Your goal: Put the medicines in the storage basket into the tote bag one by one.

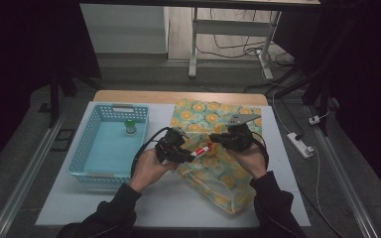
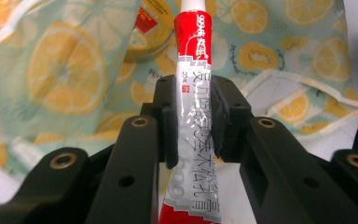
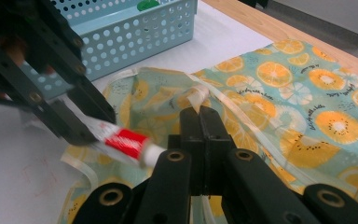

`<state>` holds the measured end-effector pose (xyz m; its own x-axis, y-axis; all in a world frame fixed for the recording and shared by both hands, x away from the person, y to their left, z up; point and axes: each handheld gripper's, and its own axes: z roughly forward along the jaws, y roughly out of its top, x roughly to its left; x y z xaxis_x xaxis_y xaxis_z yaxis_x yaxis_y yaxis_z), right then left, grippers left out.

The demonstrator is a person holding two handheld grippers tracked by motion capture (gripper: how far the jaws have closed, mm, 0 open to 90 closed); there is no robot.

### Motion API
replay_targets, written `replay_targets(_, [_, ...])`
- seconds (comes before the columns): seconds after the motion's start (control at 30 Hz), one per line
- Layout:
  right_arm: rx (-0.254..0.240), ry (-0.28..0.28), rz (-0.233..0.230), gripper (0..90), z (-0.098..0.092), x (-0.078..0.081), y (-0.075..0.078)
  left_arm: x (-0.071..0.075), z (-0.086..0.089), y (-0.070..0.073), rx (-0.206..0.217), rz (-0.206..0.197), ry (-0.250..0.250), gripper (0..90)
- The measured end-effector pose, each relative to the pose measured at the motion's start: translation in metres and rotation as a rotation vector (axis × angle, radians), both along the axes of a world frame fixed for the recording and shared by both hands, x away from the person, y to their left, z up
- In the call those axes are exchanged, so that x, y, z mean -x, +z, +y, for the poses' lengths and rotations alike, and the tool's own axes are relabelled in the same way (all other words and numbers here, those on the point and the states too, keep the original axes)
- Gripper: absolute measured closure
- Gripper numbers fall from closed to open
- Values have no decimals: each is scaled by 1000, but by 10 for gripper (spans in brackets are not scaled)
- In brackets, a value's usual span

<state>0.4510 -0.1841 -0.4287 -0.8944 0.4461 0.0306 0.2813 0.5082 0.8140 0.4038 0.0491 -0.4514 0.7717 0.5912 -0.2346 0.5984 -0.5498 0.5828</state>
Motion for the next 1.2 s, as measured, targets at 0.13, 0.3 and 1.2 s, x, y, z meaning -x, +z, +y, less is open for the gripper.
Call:
replay_targets(0.13, [-3, 0, -4, 900, 0, 0, 1, -8, -13, -3, -5, -6, -3, 729])
replay_targets(0.3, [-5, 3, -5, 900, 1, 1, 1, -18, -25, -7, 1, -15, 8, 729])
replay_targets(1.2, [0, -13, -3, 900, 0, -1, -1, -55, -56, -15, 11, -82, 85, 727])
